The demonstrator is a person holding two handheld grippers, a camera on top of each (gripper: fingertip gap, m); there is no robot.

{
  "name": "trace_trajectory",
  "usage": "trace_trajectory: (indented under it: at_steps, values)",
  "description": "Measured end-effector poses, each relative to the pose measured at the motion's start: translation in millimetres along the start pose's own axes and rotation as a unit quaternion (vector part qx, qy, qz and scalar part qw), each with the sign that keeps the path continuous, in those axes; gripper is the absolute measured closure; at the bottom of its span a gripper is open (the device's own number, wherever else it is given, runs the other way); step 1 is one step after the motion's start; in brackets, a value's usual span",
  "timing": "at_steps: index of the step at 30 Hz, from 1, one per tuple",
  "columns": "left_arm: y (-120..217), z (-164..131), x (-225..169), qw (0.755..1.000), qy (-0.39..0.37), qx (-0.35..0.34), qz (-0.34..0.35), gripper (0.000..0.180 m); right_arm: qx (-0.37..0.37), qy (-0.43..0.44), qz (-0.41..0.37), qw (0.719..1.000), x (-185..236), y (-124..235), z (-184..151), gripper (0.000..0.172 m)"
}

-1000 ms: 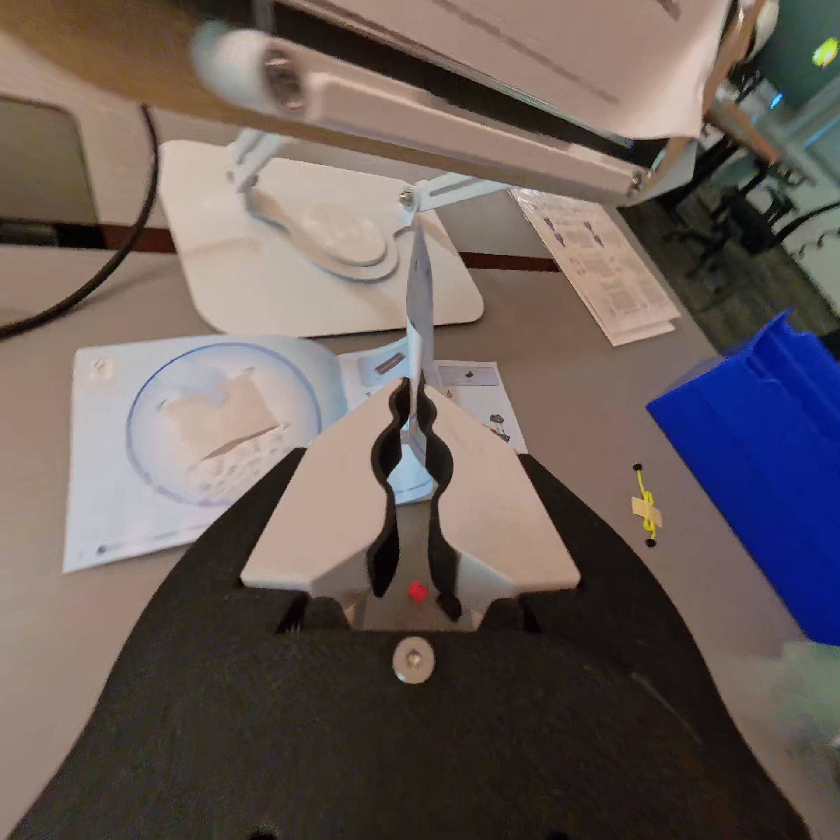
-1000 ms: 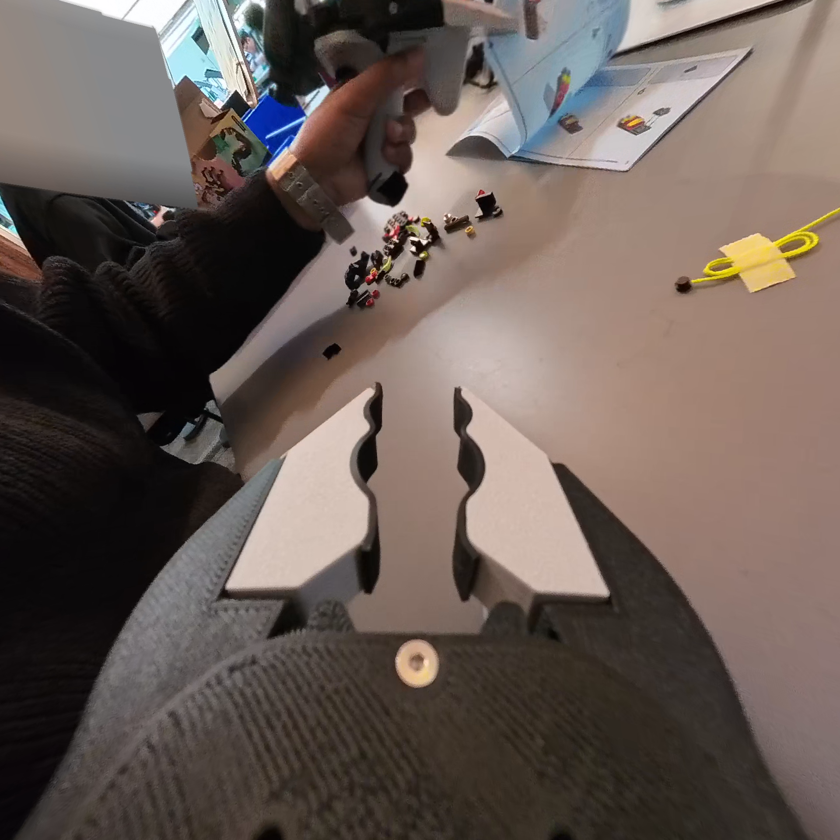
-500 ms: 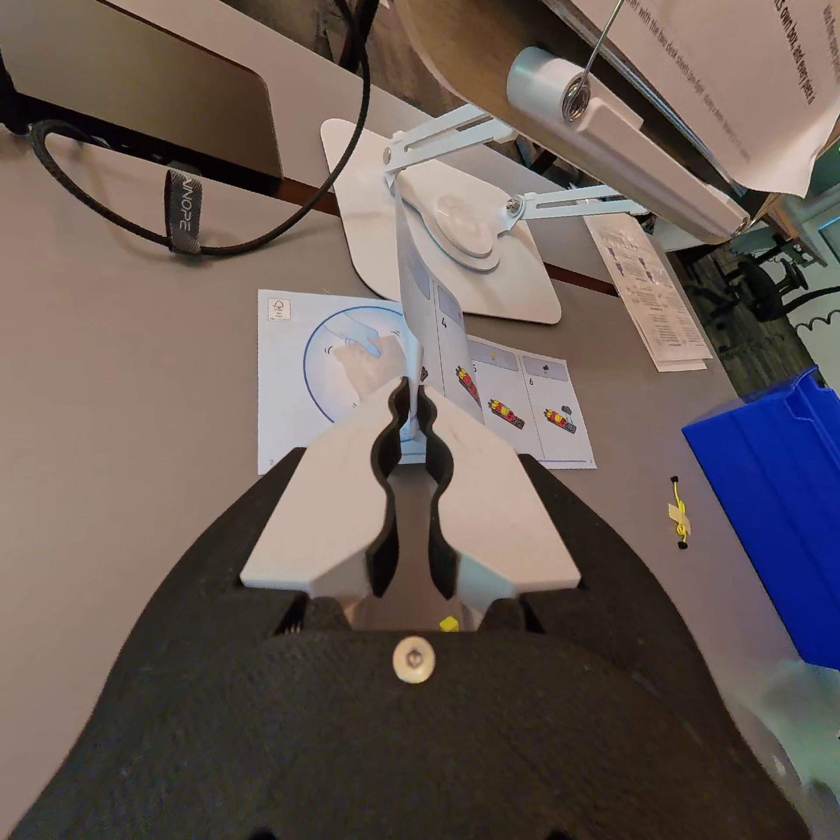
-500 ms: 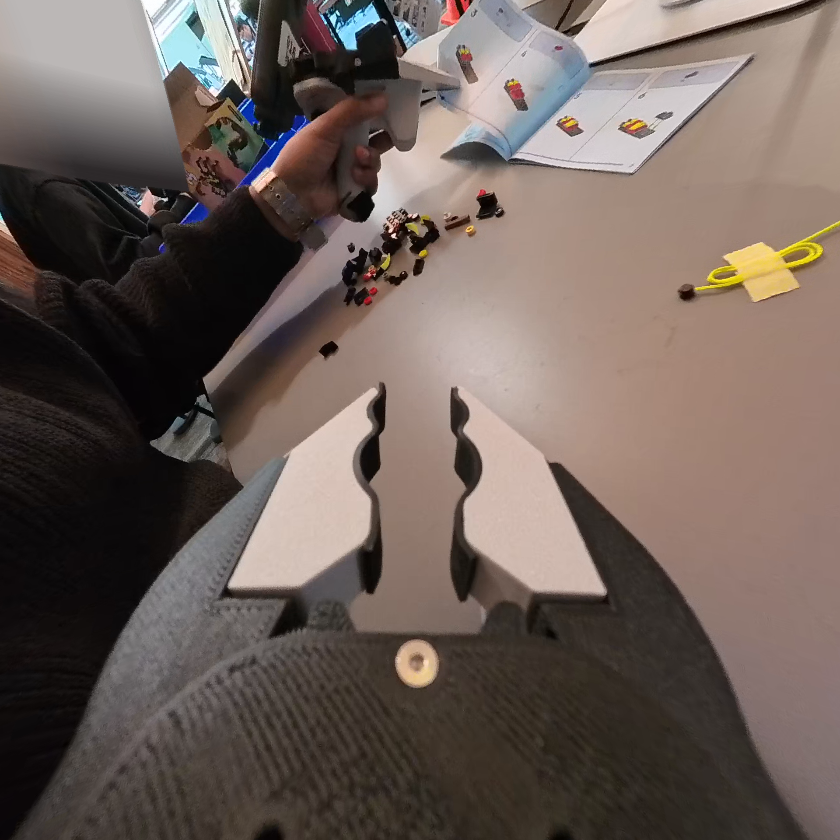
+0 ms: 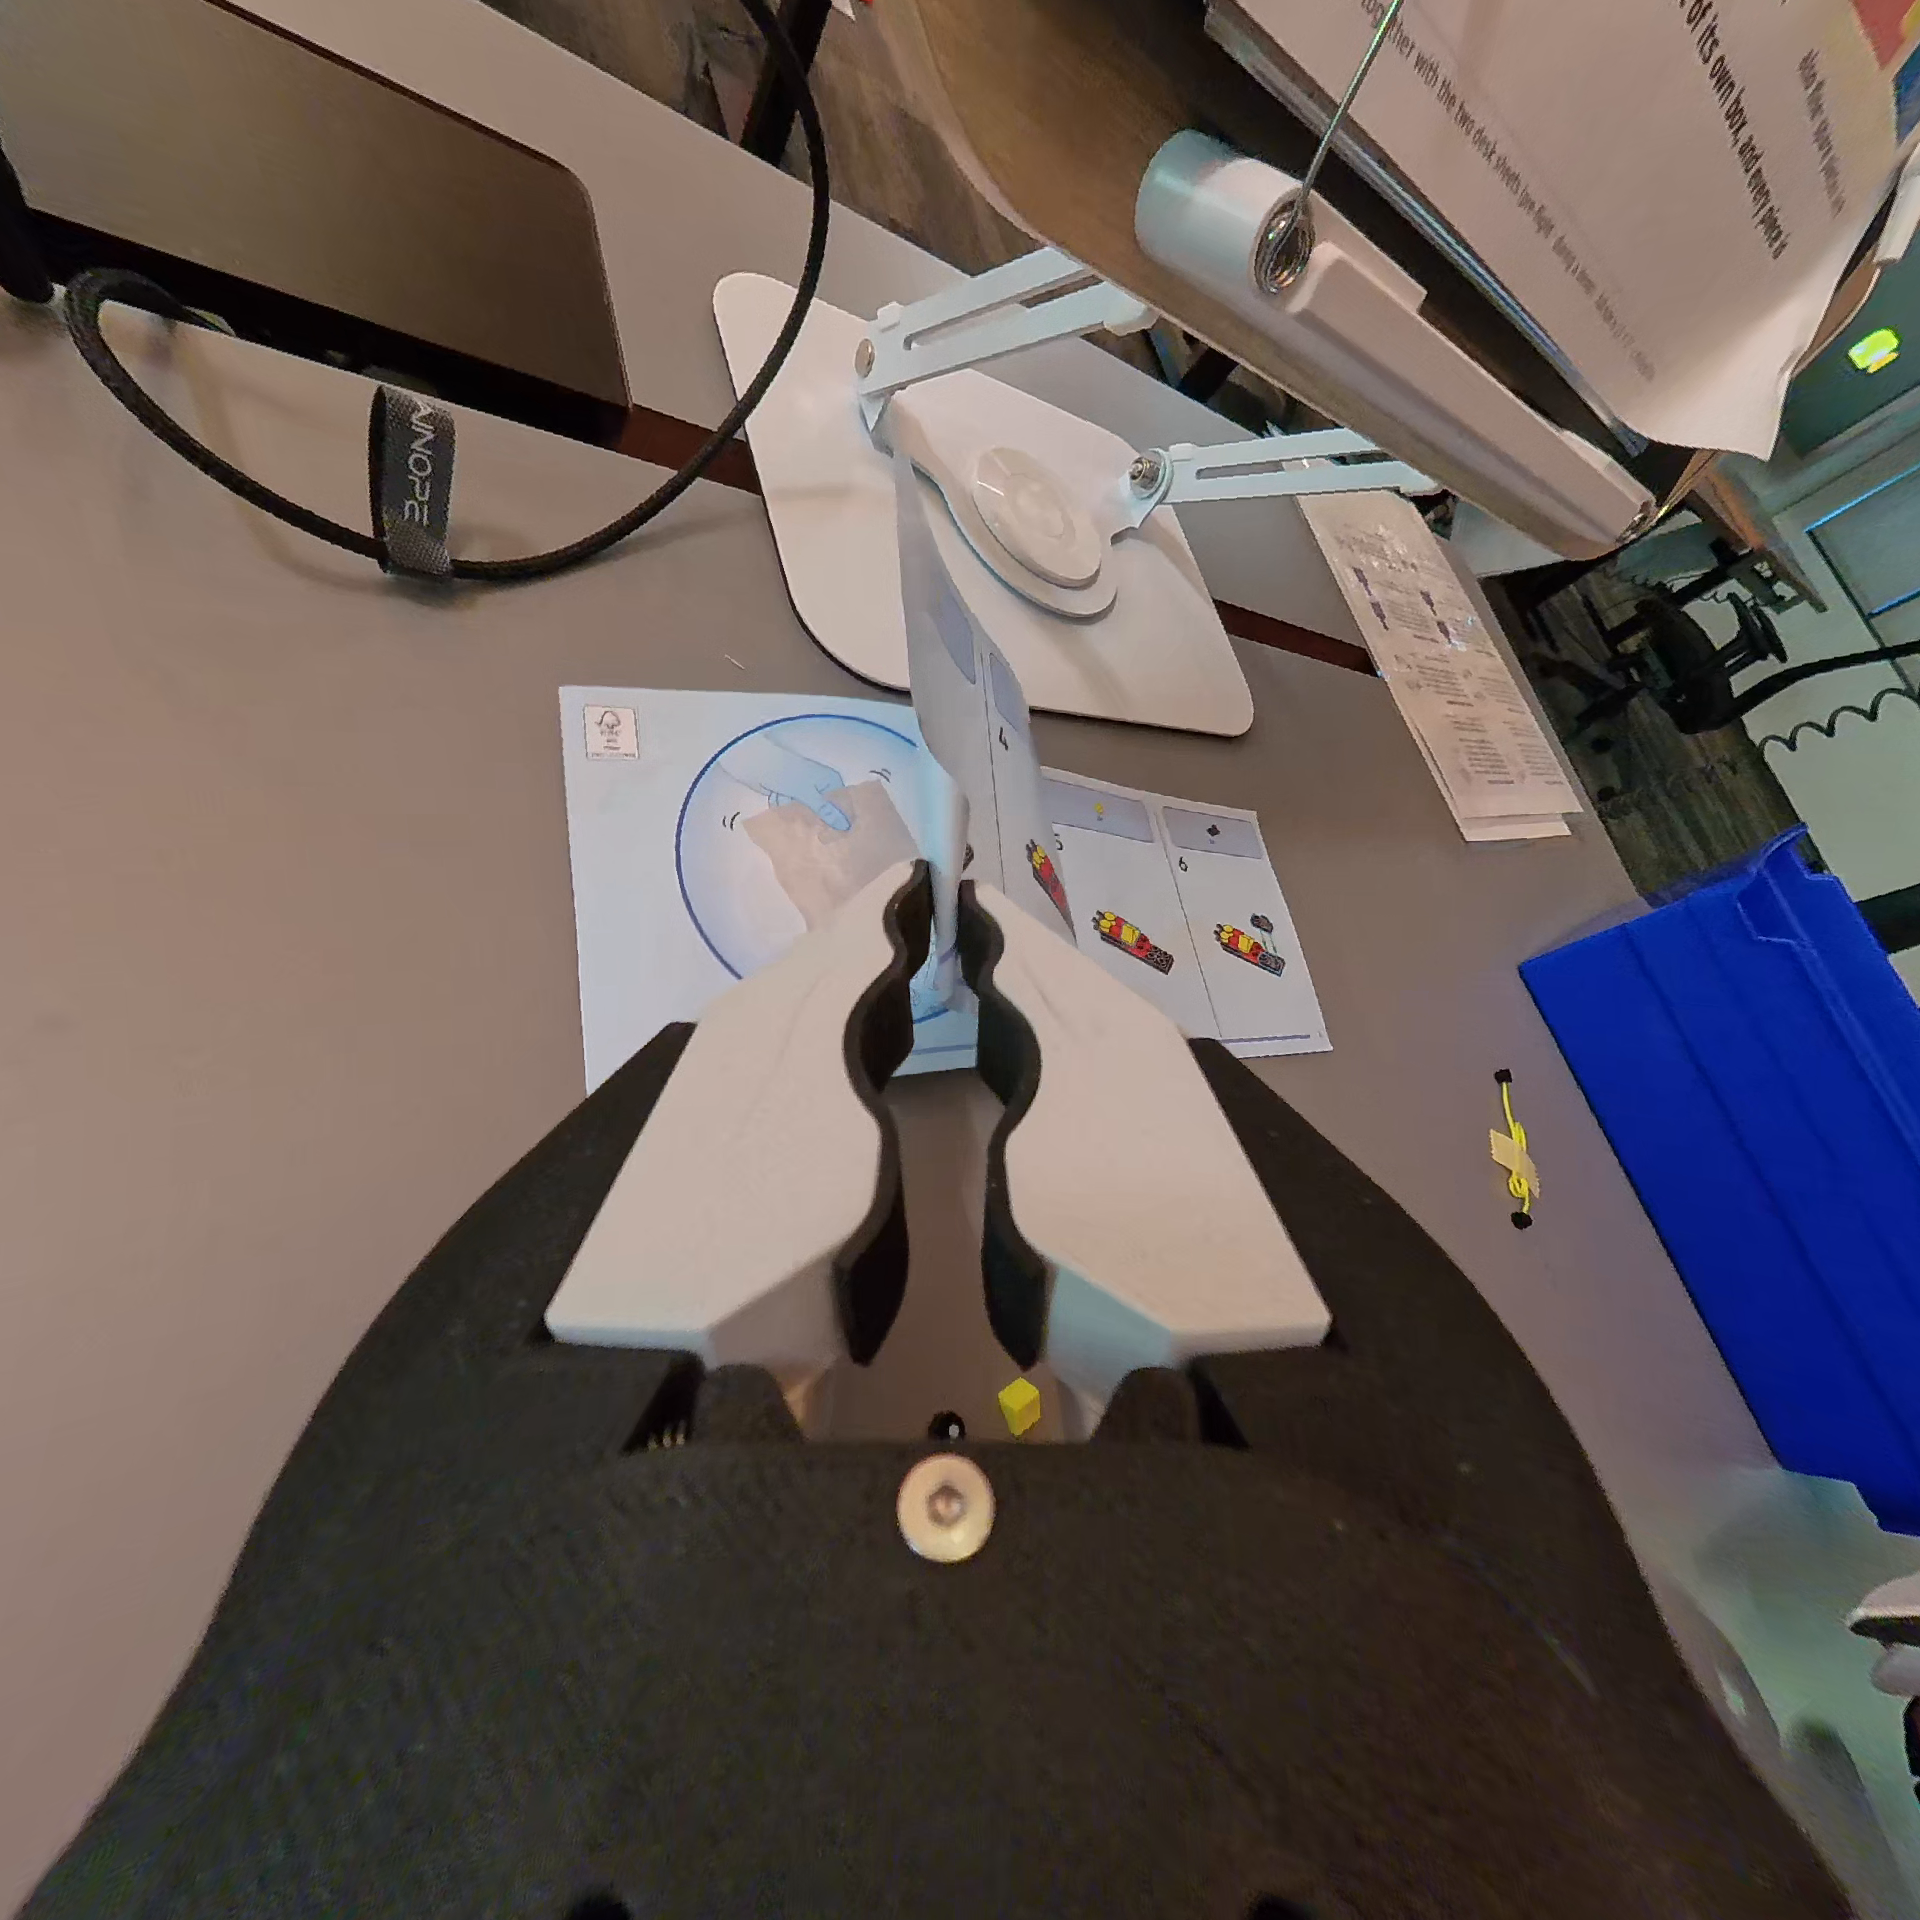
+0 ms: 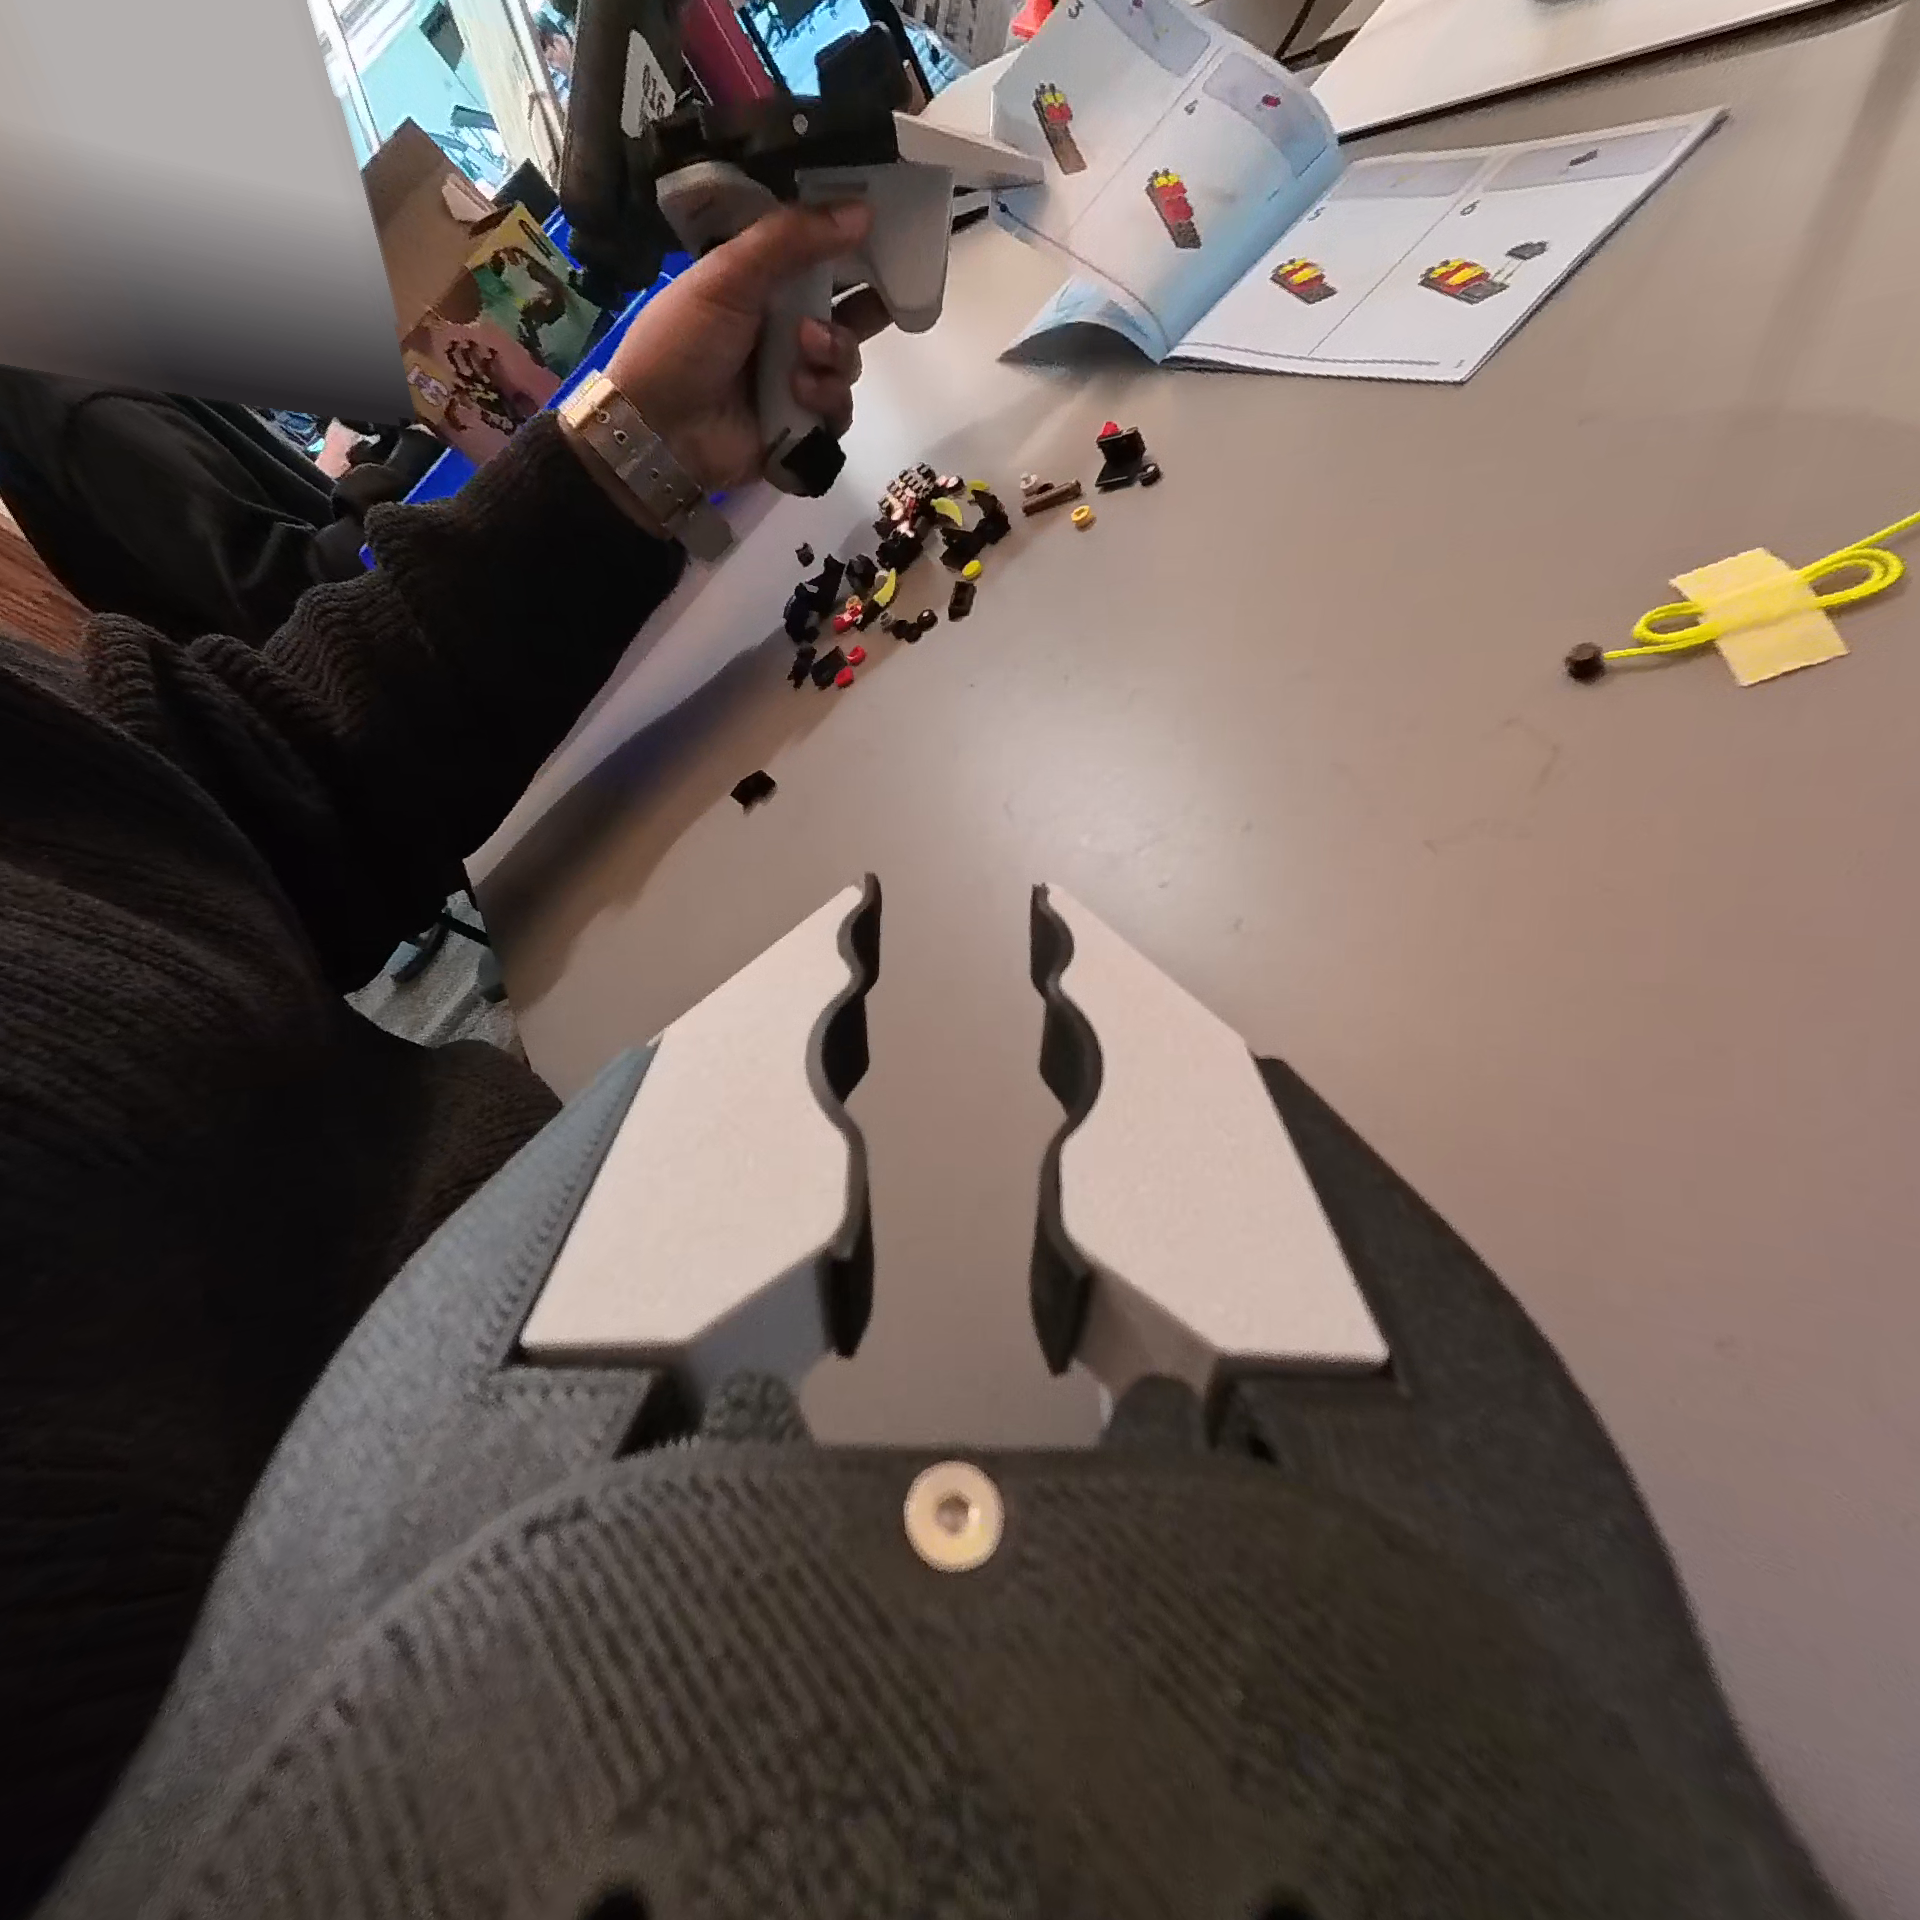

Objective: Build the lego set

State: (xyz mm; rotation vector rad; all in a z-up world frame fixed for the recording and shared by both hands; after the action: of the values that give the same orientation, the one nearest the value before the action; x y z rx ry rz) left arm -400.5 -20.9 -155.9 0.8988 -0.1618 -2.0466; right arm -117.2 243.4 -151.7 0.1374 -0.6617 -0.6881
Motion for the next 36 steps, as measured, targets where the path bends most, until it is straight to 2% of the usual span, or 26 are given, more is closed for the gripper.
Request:
trace_trajectory:
  at_steps: [36]
  values:
    - [2.4,2.7,-1.2,1.000,-0.014,0.003,-0.002,0.177,0.010,-0.003,-0.003,1.000,-2.6,-3.8,-2.8,0.143]
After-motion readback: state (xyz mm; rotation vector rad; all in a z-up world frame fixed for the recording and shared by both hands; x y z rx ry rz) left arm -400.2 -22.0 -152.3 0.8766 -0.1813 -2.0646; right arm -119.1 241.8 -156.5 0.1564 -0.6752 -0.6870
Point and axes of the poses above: each gripper's, where its closed fingertips meet, y back along the fingers, z out of its top, x = y × z across the jaws, the point moved 4 cm from there along y, back along the fingers, and after that the axes turned 2 degrees about -x, right-handed, at the moved point
